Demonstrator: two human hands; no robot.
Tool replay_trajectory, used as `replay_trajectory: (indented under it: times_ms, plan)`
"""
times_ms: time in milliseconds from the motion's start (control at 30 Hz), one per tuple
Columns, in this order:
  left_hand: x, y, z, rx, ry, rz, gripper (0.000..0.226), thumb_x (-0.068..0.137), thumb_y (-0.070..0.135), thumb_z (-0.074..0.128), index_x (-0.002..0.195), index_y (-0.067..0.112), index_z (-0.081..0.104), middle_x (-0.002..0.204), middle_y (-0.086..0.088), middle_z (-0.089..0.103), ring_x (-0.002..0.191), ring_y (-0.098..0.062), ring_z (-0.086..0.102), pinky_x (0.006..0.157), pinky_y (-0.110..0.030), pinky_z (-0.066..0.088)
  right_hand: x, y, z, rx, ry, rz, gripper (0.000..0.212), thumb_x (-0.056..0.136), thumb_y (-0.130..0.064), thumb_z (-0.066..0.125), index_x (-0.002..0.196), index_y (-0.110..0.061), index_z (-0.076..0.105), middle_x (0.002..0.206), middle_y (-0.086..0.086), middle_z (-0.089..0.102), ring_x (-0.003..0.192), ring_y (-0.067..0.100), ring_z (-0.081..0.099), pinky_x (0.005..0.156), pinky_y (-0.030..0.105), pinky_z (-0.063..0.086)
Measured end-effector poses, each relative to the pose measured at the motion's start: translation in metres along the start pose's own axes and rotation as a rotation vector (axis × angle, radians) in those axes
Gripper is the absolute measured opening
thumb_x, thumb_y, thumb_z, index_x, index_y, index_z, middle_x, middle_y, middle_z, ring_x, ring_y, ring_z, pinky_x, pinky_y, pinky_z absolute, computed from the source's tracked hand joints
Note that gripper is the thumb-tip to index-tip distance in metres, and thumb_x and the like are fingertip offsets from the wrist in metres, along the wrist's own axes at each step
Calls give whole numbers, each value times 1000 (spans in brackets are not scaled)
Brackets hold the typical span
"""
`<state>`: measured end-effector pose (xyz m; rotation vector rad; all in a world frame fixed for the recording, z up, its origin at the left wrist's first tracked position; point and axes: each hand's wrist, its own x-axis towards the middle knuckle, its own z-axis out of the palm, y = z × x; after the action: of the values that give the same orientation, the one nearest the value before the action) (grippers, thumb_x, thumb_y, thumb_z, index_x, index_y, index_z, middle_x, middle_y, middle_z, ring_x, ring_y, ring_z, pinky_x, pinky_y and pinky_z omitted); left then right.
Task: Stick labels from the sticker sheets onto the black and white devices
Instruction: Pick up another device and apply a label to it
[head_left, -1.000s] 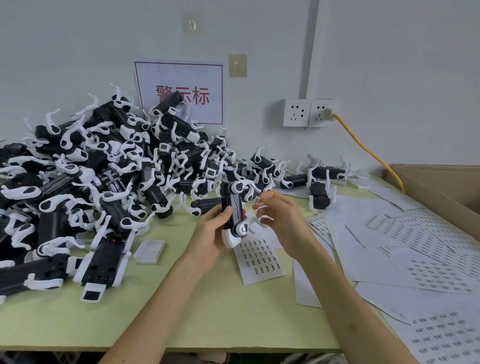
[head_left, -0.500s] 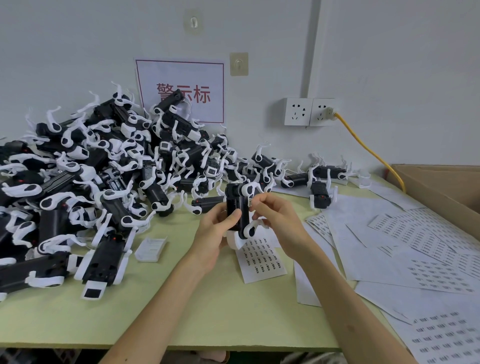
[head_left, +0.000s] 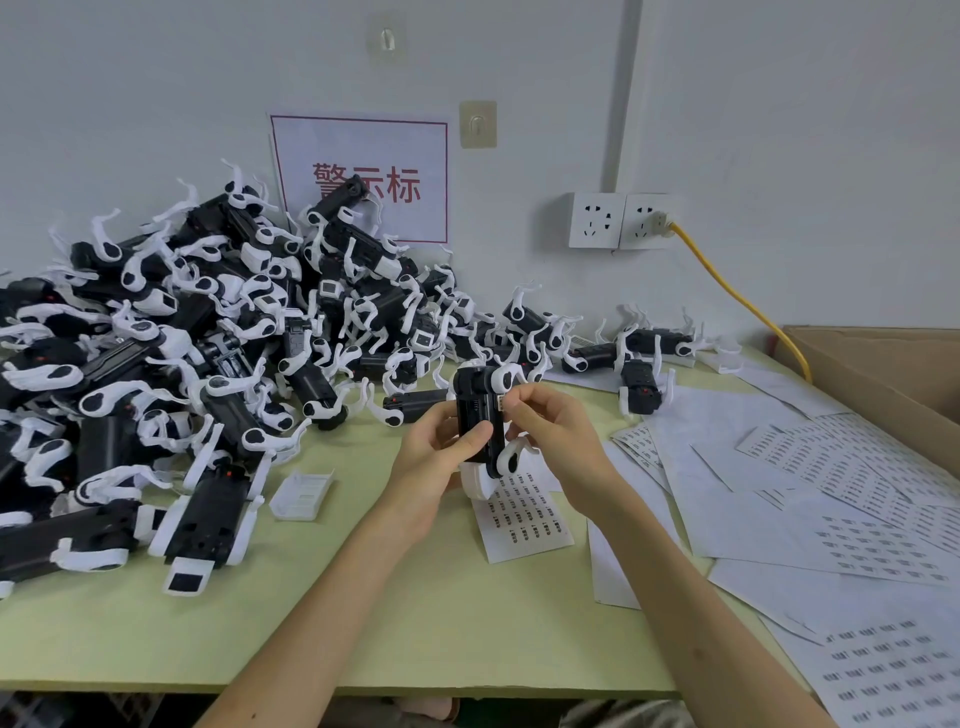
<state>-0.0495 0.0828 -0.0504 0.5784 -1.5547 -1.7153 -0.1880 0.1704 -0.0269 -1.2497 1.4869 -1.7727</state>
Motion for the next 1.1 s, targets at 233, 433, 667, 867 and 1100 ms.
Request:
replay_trajectory:
  times_ms: [233, 433, 667, 867, 1100]
  plan:
    - [1, -1, 1, 10, 6, 3, 26, 92, 17, 74, 116, 17, 67, 108, 0, 77, 99, -22, 74, 85, -41, 57, 0, 0, 2, -17, 25, -3, 19, 100, -12, 62, 83, -19, 68, 72, -13, 66, 64, 3, 58, 59, 10, 44]
    - [0, 0, 2, 14, 22, 0, 29, 91, 17, 74, 119, 16, 65, 108, 1, 77, 99, -24, 73, 75, -38, 55, 0, 1, 2, -21, 33, -1, 18, 100, -13, 62, 83, -19, 68, 73, -12, 67, 64, 4, 58, 59, 10, 44]
    - [0, 1, 2, 37, 32, 9, 30, 92, 15, 74, 120, 16, 64, 109, 1, 77, 105, -28, 72, 78, -41, 55, 1, 3, 2, -32, 39, 3, 16, 100, -14, 63, 85, -18, 68, 72, -11, 67, 64, 4, 59, 59, 10, 44]
    - [-1, 1, 2, 35, 31, 11, 30, 92, 12, 73, 121, 15, 63, 111, 0, 76, 108, -30, 71, 78, -41, 55, 1, 4, 2, -19, 40, 13, 15, 100, -13, 62, 85, -16, 67, 73, -8, 68, 63, 3, 60, 58, 11, 44]
    - [-1, 1, 1, 36, 26, 12, 31, 93, 12, 73, 122, 15, 62, 116, -3, 75, 111, -32, 70, 80, -43, 54, 1, 4, 1, -19, 34, 23, 13, 99, -13, 63, 87, -14, 67, 74, -6, 67, 63, 4, 60, 58, 11, 44]
